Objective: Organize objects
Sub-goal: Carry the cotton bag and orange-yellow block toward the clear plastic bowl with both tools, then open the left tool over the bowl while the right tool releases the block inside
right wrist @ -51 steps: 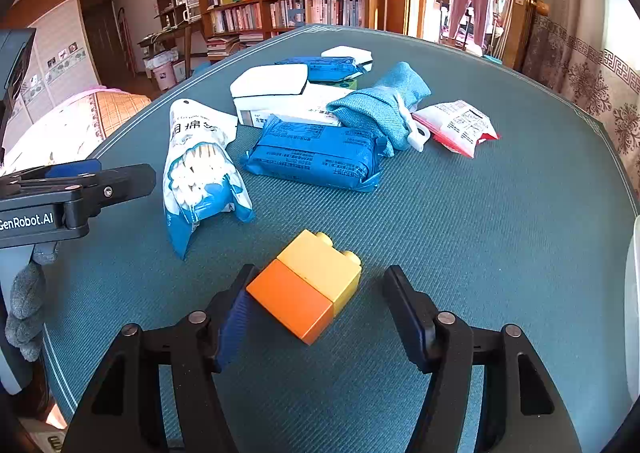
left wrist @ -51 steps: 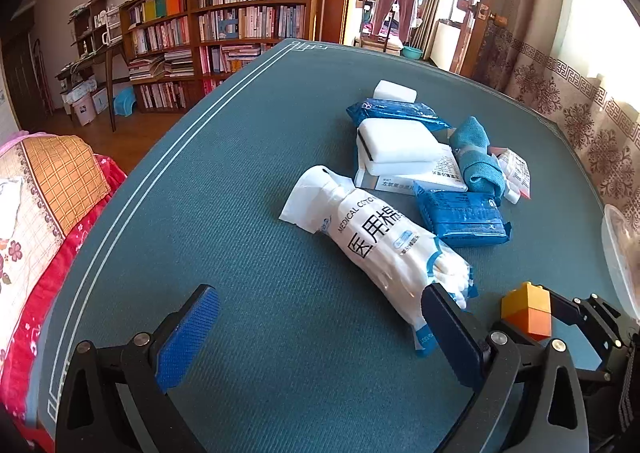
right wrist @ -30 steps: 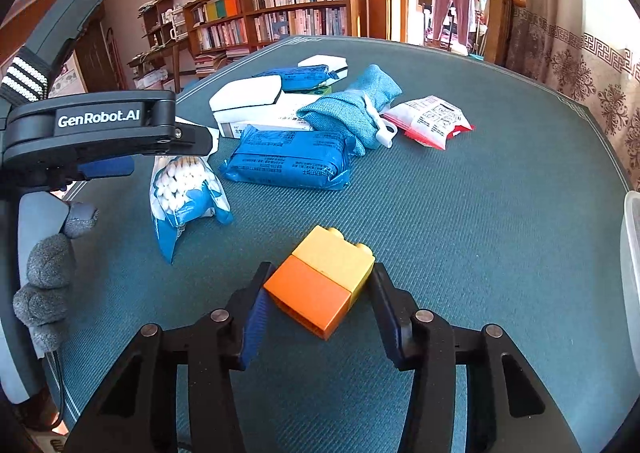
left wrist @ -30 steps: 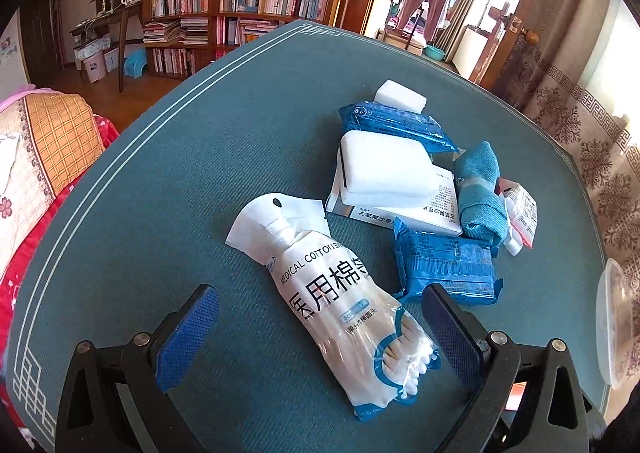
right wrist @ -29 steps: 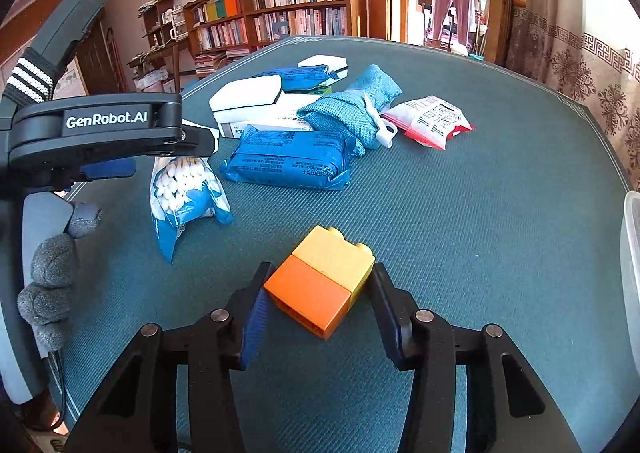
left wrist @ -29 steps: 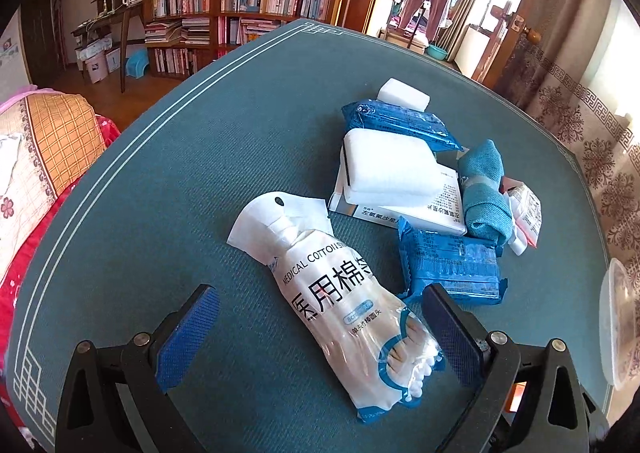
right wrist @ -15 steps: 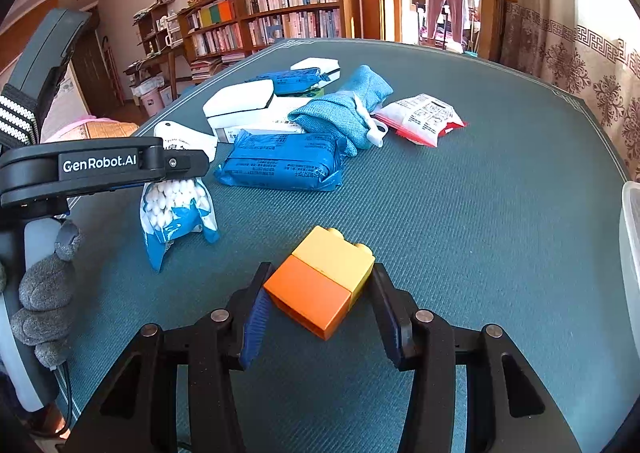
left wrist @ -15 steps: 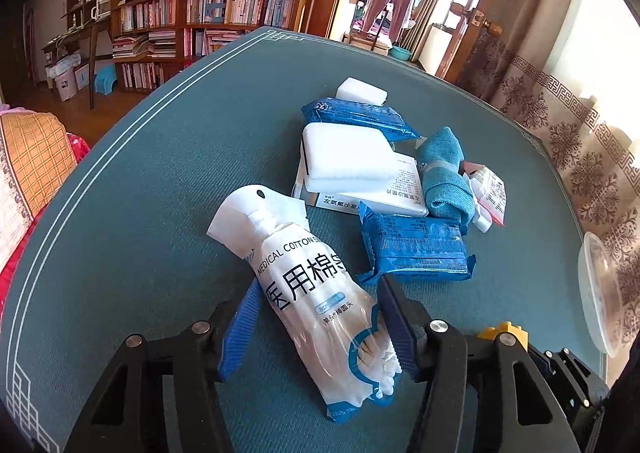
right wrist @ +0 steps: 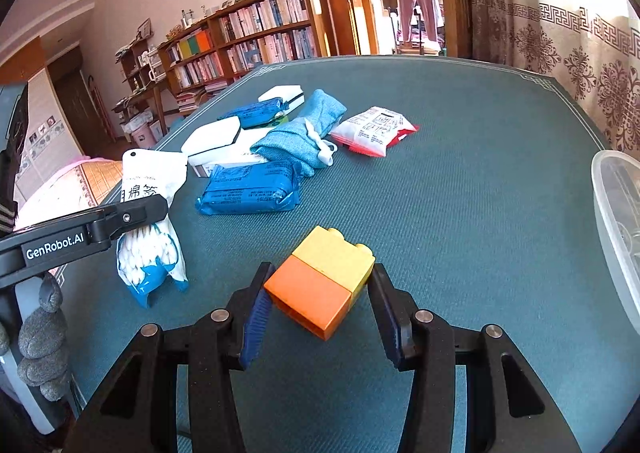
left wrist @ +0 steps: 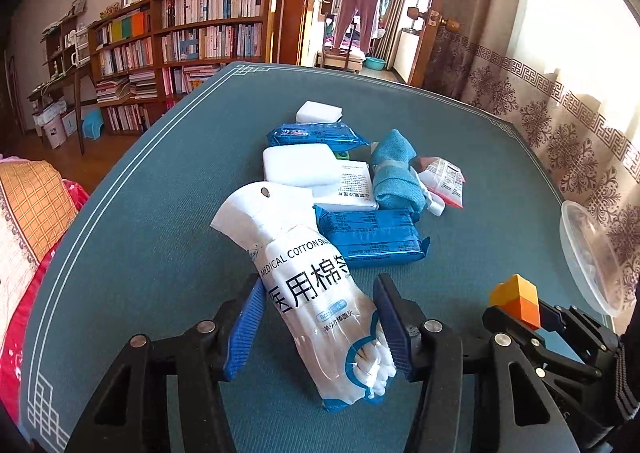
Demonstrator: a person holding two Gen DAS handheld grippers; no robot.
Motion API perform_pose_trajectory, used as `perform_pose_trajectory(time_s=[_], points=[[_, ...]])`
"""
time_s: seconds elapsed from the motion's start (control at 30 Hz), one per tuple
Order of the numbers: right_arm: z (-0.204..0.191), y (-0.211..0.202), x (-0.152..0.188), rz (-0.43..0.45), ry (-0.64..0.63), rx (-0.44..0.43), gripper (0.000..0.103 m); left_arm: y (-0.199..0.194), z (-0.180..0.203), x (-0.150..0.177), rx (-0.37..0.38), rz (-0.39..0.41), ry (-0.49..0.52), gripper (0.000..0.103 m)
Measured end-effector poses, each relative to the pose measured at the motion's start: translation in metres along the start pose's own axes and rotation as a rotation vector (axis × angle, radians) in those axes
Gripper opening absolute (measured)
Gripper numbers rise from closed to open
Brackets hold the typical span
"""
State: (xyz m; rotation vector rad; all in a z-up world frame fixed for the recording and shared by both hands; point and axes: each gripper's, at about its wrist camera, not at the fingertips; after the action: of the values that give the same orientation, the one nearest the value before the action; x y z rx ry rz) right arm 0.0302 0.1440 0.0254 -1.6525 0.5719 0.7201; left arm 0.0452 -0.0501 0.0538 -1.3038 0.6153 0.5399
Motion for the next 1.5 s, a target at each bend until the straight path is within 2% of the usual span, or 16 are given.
perform_pose_trajectory(time_s=[0.33, 0.63, 1.07, 1.33, 1.5], points=[[0.044, -0.031, -0.007, 0.056, 0.041, 0.108, 0.049, -0.009, 0.05, -0.006, 0.078, 0.028, 0.12, 0.059], [0.115, -0.064, -0.007, 0.099, 0.136, 0.262, 0.049, -0.007, 0.111, -0.009, 0.161, 0.035, 0.238, 0.059], [0.221, -0.094, 0.006, 0.127, 0.316, 0.443, 0.049, 0.009, 0.202, -0.017, 0.343, 0.02, 0.375, 0.059], [0.255, -0.091, 0.011, 0.125, 0.342, 0.526, 0.049, 0.02, 0.251, -0.019, 0.417, 0.009, 0.444, 0.059], [0.265, -0.091, 0.013, 0.129, 0.35, 0.53, 0.049, 0.027, 0.276, -0.019, 0.456, 0.005, 0.485, 0.059]])
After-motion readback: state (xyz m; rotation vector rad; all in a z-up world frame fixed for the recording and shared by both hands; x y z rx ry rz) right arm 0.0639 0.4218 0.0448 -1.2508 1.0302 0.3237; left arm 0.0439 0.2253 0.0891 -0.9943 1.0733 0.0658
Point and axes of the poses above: each gripper's, at about its wrist camera, not at the fingertips, and y roughly the way its jaws point, z to its right, x to its underside, and after that the axes turned 3 degrees about x, right-handed
